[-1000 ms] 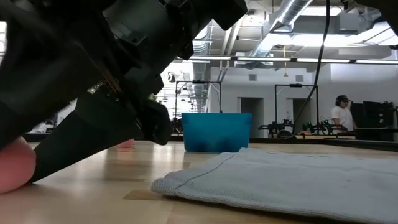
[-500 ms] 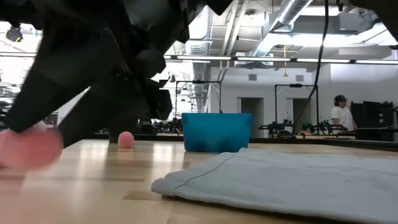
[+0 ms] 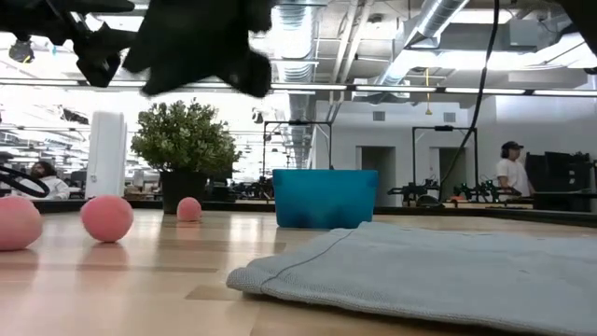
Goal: Pick and placing Produce into tupperware
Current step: Put the peach into the blue bin
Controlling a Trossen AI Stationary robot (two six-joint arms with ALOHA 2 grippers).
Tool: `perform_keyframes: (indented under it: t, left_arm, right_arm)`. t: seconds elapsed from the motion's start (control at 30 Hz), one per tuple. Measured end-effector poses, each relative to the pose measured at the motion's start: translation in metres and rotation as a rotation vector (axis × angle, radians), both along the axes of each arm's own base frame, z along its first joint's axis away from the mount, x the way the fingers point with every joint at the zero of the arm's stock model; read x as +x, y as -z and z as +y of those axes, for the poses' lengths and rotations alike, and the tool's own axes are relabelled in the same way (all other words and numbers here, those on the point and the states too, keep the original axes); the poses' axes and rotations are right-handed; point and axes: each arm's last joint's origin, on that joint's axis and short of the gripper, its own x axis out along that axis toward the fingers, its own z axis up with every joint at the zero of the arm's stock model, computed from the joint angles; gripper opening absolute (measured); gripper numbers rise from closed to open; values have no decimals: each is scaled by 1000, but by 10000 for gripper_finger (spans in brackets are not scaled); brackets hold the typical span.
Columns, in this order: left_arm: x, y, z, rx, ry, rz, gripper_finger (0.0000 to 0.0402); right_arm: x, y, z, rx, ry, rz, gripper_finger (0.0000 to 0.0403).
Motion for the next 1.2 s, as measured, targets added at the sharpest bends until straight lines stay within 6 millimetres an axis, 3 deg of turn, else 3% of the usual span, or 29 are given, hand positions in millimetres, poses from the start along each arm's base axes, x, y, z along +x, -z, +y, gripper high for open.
perform_keyframes:
  t: [0.33,0.53,0.63,0.77,0.93,1.2]
  left_arm:
    - [0,8,0,-31,9,87,178]
    - [6,21,-2,-66,-39,216,178]
    - [12,23,-4,-57,-29,248,178]
    - [21,25,-8,-37,-5,263,178]
    - [31,26,-13,-8,37,259,178]
    - [37,27,-14,15,28,260,178]
  right_arm:
    - [-30,-53,-34,-199,79,37,134]
    - [-67,-103,-48,-473,207,-16,164]
    - [-90,-132,-57,-488,271,-67,170]
    - [-121,-154,-62,-478,324,-137,171]
    - [-158,-160,-61,-452,334,-222,169]
    - [-226,-146,-64,-325,352,-412,170]
